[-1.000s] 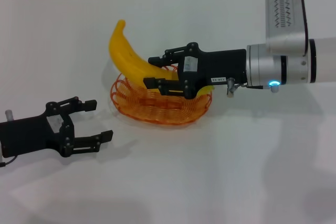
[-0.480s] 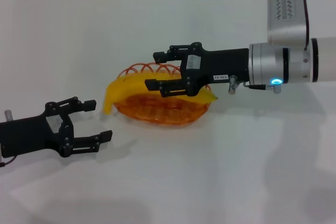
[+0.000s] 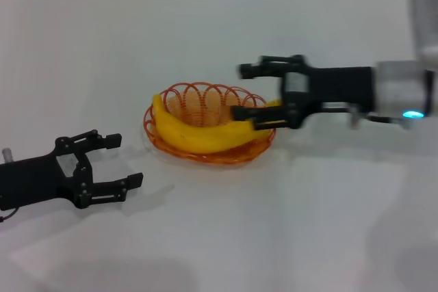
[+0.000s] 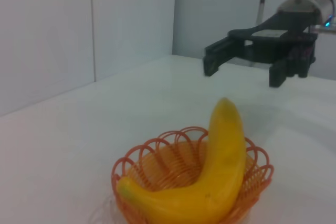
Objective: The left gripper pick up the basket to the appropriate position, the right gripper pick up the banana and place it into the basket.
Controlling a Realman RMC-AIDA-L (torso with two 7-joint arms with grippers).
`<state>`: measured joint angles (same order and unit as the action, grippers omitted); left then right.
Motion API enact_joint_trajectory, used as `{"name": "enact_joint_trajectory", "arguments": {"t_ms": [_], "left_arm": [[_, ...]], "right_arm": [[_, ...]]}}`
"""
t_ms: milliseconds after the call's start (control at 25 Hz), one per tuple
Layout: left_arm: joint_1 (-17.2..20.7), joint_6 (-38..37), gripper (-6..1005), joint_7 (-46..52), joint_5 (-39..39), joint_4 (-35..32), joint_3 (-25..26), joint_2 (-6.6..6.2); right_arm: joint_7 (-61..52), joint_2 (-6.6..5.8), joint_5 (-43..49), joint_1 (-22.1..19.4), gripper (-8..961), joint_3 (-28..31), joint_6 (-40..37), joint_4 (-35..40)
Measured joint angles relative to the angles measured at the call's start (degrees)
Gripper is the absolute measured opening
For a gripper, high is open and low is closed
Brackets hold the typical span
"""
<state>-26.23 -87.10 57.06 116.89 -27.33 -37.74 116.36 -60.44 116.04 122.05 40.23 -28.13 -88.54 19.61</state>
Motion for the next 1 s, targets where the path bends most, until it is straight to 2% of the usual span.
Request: {"name": "enact_joint_trajectory", "arguments": {"t_ms": [200, 440, 640, 1000], "left_arm": [[1.16, 0.0, 879, -1.68, -0.72, 0.0, 1.12, 0.0], [2.28, 0.35, 879, -3.13, -0.79, 0.0, 2.52, 0.0], [2.66, 2.21, 879, -5.2, -0.78, 0.98, 5.09, 0.03], [0.86, 3.52, 879, -6.54, -0.24, 2.02, 5.14, 0.0]], "right_arm": [[1.15, -1.03, -0.97, -6.34, 838, 0.49, -1.71, 5.28], [7.03, -2.41, -0.17, -9.82, 836, 0.06, -0.59, 5.96], [15.25, -1.21, 0.51, -11.35, 835, -1.22, 4.28, 4.55], [15.72, -0.65, 1.37, -10.49, 833, -1.53, 6.69, 3.57]]}}
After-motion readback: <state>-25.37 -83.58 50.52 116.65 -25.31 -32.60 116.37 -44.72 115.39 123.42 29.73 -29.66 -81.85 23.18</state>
